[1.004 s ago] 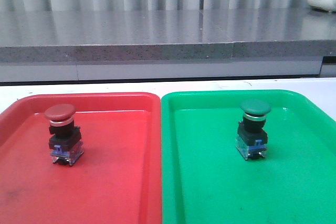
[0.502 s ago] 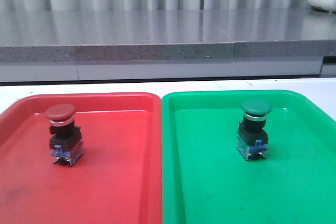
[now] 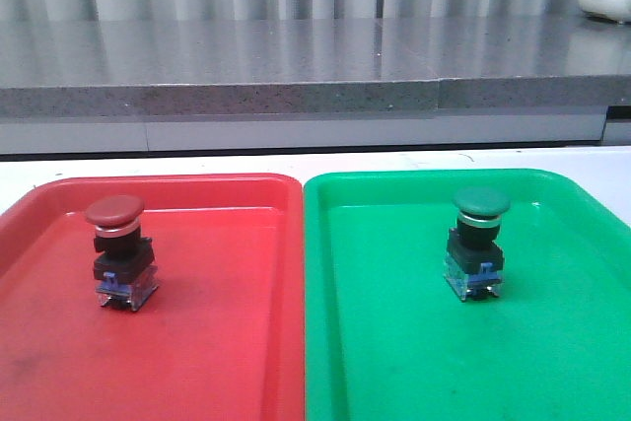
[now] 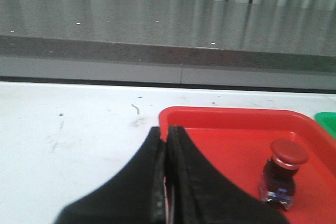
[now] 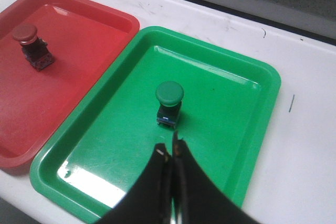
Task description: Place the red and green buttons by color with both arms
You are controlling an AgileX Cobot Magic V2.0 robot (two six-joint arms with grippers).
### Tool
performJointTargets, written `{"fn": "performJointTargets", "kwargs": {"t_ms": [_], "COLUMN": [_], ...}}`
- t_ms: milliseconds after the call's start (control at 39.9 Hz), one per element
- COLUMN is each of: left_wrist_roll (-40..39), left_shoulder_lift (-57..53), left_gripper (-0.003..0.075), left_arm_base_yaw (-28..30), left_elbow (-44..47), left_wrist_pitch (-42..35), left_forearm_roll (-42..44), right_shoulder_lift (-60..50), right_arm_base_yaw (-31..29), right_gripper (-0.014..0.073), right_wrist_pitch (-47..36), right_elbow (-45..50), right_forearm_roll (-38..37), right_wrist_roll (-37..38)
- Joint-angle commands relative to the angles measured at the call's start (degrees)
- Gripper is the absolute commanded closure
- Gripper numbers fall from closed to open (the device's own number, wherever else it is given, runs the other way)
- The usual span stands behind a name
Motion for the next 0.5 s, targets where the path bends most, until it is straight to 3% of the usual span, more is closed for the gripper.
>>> {"fn": "performJointTargets", "kwargs": {"t_ms": [0,176,276,477], "left_wrist_roll": [-0.3,-0.3,-1.0,-13.9], "left_shoulder_lift": [-0.2,-1.1,-1.1,-1.1], "left_gripper": [0.0740,0.0740,0.0740,0.0740], "left_arm_base_yaw": [2.8,3.6,2.0,-0.6], "left_elbow": [-0.5,2.4,2.3,2.3], "left_wrist_pitch": [-6.5,-8.7,-7.8,-8.1], "left_forearm_roll": [-1.5,-4.1,-0.2,11.4], "right_shoulder_lift": [0.0,0.0,0.0,0.0], "right_arm_base_yaw": [-0.3,-0.3,-0.3,-0.3], "right_gripper": [0.0664,0.0664,0.0664,0.0664], "right_wrist_pitch": [-3.7,-3.6,-3.7,-3.7], "right_elbow": [-1.3,-1.3,-1.3,-1.3], "right_forearm_roll": [-0.2,-0.2,-0.2,-0.2], "right_wrist_roll": [-0.1,-0.1,-0.1,-0.1]}}
